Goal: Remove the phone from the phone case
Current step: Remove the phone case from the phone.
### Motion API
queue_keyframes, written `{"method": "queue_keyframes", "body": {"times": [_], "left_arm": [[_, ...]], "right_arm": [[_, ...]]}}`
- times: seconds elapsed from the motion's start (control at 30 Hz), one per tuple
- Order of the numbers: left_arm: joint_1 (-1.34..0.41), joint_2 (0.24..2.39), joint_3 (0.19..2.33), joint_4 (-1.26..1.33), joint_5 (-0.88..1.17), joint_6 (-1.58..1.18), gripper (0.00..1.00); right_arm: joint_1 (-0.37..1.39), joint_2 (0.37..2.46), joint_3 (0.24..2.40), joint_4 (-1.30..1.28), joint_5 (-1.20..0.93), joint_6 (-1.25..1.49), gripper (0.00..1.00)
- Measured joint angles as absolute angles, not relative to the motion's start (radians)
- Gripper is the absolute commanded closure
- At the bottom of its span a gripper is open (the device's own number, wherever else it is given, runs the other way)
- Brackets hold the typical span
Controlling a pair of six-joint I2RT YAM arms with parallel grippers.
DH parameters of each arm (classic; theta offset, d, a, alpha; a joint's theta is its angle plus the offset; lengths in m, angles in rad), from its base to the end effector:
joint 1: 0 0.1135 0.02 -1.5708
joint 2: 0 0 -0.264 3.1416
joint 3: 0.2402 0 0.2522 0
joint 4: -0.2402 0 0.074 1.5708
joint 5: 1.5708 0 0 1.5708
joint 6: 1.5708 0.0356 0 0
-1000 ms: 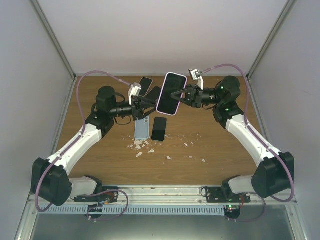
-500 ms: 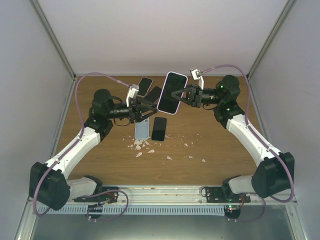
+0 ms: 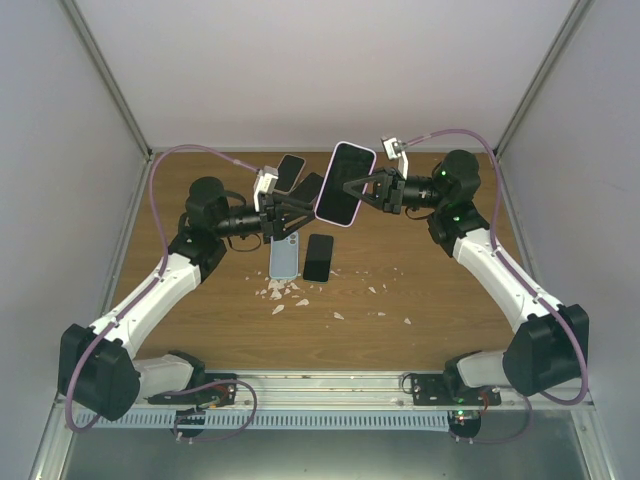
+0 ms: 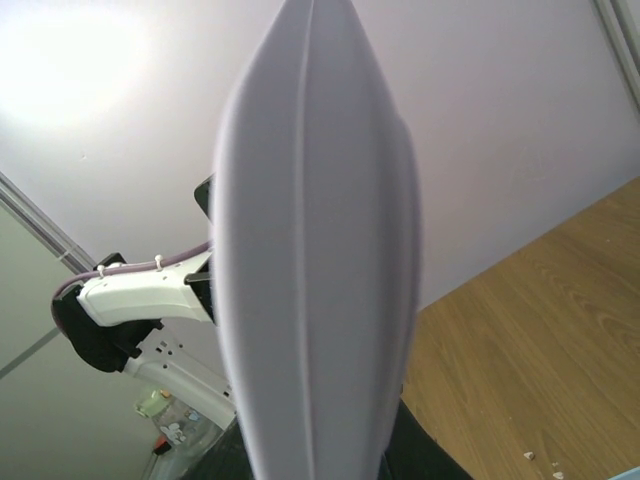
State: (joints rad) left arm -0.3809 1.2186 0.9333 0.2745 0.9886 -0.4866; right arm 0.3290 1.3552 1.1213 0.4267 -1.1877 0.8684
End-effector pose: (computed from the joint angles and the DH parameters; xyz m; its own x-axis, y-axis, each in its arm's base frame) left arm 0.2437 -0.1296 0.3489 -0.4670 -0.0900 -0.8797 0.8614 0.1786 -0.4756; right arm 0.2746 0.1286 0.3897 -0.6326 0.0855 -0.7697 -0.7730 -0.0087 0.6343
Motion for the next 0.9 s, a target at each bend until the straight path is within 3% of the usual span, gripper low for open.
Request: {"method": "queue_keyframes", "body": {"times": [0.9], "left_arm": [[-0.385, 1.224, 0.933, 0.274, 0.995, -0.462, 0.6]], "right_arm": [[0.33, 1.356, 1.122, 0.424, -1.185, 0.862, 0.99]]}}
